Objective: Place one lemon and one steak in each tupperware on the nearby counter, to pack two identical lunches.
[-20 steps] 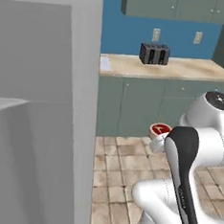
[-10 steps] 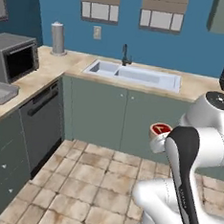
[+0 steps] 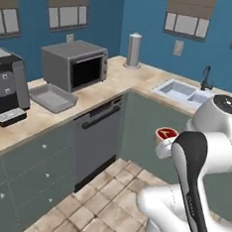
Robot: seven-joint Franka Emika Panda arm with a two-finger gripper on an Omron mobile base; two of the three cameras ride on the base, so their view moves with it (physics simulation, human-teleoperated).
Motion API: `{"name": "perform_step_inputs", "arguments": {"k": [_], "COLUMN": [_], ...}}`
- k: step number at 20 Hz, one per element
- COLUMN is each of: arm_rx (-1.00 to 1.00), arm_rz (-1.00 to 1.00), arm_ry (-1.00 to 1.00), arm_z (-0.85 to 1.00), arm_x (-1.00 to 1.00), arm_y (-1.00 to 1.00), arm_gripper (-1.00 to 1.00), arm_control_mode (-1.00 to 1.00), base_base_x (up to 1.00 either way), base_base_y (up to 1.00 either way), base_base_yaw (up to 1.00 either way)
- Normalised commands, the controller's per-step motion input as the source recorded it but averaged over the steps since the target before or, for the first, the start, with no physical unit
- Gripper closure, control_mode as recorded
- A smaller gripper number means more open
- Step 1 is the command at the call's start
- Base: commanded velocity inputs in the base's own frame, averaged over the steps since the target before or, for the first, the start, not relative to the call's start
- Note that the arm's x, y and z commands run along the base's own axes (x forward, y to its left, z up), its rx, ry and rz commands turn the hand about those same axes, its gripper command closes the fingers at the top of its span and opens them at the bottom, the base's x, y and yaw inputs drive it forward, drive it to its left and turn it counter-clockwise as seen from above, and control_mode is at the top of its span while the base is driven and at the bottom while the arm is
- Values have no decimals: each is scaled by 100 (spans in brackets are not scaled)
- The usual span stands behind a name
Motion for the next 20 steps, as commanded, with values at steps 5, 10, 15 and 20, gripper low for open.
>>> {"name": "perform_step_inputs", "arguments": {"k": [5, 10, 15, 20], "arm_rx": [0, 0, 0, 0], "arm_rz": [0, 0, 0, 0], "arm_ry": [0, 0, 0, 0], "arm_z": [0, 0, 0, 0], "arm_x": [0, 0, 0, 0], "arm_y": [0, 0, 0, 0], "arm_gripper": [100, 100, 100, 100], "arm_control_mode": [100, 100, 100, 100], "base_base_x": [100, 100, 79, 2], "base_base_y": [0, 0, -12, -49], "base_base_yaw": [57, 49, 38, 15]}}
